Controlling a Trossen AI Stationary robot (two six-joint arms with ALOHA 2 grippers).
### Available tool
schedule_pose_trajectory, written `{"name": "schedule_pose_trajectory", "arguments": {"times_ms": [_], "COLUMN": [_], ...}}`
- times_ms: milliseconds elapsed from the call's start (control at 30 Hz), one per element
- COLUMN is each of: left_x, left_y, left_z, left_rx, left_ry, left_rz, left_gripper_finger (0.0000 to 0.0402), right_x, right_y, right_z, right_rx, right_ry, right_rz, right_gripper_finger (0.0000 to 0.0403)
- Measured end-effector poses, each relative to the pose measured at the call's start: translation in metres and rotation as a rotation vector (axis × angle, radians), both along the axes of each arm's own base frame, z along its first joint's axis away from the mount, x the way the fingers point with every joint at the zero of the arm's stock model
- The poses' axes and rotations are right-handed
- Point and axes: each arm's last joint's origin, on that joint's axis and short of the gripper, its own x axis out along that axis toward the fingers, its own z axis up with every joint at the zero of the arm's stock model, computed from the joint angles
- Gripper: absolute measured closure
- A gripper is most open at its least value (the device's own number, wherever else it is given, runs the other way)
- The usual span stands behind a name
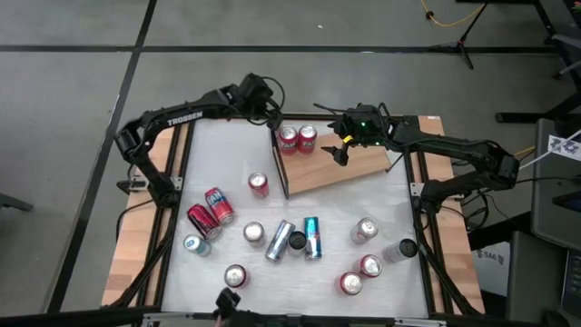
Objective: Place canned beverage on shelf
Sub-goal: Put the top black soda can on the shelf
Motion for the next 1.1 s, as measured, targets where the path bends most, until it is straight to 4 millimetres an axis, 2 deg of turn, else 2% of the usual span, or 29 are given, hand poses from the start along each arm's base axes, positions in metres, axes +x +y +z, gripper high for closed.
{"name": "schedule_pose_trajectory", "arguments": {"times_ms": [433,1100], "left_x": [-0.001,0.001], "left_y": [-0.005,-0.001], "left_z": [-0.017,-0.021], "left_rx": [-0.022,0.002], "left_ry": [0.023,0.007], "left_rz": [-0.005,0.009], "left_gripper_finger": [0.0013,0.0013], "right_x": [0.0,0.0], "right_y": [0.0,0.0], "right_z": [0.0,0.0], "right_rx": [0.0,0.0], "right_ry": [0.0,0.0], "right_rz": [0.0,0.0], "right_gripper_finger": [0.002,0.002]}}
